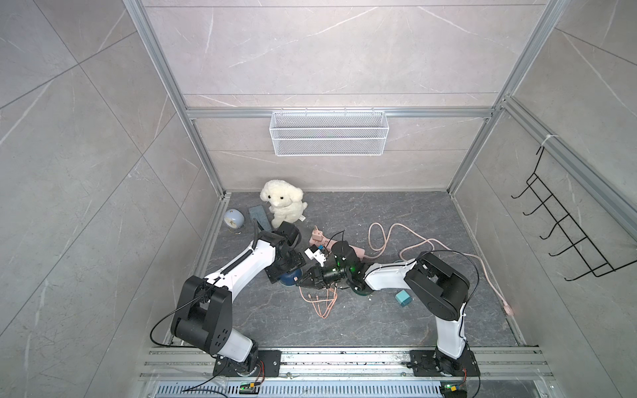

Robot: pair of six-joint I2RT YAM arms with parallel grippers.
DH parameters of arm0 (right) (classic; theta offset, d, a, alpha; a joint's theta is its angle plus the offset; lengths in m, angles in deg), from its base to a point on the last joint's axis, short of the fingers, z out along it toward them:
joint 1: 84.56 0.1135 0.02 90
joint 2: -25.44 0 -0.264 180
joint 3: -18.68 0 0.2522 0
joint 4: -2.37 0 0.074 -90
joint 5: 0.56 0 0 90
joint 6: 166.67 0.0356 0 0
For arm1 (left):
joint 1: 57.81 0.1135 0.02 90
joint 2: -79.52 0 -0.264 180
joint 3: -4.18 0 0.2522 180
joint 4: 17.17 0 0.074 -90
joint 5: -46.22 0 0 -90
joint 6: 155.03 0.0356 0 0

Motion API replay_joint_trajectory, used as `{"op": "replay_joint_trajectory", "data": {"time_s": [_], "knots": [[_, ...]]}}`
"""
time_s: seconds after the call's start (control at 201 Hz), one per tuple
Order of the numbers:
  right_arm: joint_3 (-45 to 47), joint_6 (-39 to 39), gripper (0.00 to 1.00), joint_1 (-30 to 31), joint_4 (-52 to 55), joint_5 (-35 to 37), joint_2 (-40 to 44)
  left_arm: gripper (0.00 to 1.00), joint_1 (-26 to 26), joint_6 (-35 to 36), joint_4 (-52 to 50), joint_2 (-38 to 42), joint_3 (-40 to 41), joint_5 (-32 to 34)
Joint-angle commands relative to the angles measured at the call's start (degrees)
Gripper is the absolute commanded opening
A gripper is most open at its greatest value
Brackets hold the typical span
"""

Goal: Charge the cordless meat grinders
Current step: Insert the charging cable into the cordless meat grinder.

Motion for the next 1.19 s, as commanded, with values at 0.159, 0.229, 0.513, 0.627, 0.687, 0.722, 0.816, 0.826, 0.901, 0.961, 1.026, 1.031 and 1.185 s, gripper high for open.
{"op": "replay_joint_trajectory", "data": {"time_s": [0.159, 0.229, 0.513, 0.627, 0.687, 0.722, 0.816, 0.826, 0.901, 0.961, 1.026, 1.031, 1.185], "knots": [[-1.2, 1.0, 0.0, 0.9, -0.8, 1.4, 0.6, 0.44, -0.3, -1.8, 1.2, -2.8, -0.8, -0.8], [-1.0, 1.1, 0.0, 0.9, -0.9, 1.7, 0.7, 0.43, -0.4, -2.0, 1.6, -3.0, -0.8, -1.1], [-1.5, 0.7, 0.0, 0.5, 0.0, 2.2, 0.9, 0.42, -0.8, -0.8, 2.1, -3.0, -0.4, -1.5], [-2.3, -0.6, 0.0, 0.4, 2.3, 2.2, 1.1, 0.42, -1.1, -0.5, 2.1, -3.1, -0.1, -1.5], [-2.7, -1.2, 0.0, 0.4, 3.1, 2.2, 1.1, 0.42, -1.2, -0.2, 2.2, -3.0, 0.0, -1.5], [-2.6, -1.2, 0.0, 0.3, 3.1, 2.3, 1.2, 0.42, -1.2, -0.1, 2.3, -2.9, -0.1, -1.4], [-2.7, -1.3, 0.0, 0.0, 3.3, 2.3, 1.1, 0.42, -1.4, 0.0, 2.4, -2.5, 0.3, -1.4], [-2.7, -1.4, 0.0, 0.0, 3.3, 2.3, 1.0, 0.42, -1.4, 0.0, 2.5, -2.5, 0.3, -1.4], [-2.7, -1.5, 0.0, -0.1, 3.8, 2.2, 0.7, 0.42, -1.5, 0.3, 2.6, -2.4, 0.5, -1.5], [-2.5, -1.7, 0.0, -0.2, 4.1, 2.1, 0.7, 0.41, -1.5, 0.5, 2.6, -2.4, 0.5, -1.5], [-2.5, -2.4, 0.0, -0.4, 5.2, 2.2, 1.0, 0.42, -1.5, 0.8, 2.7, -2.3, 0.4, -1.5], [-2.6, -2.5, 0.0, -0.4, 5.3, 2.2, 1.1, 0.41, -1.5, 0.9, 2.7, -2.4, 0.4, -1.5], [-3.6, -3.6, 0.0, -0.5, 6.9, 2.2, 0.9, 0.41, -1.8, 1.4, 2.8, -2.5, 0.3, -1.6]]}}
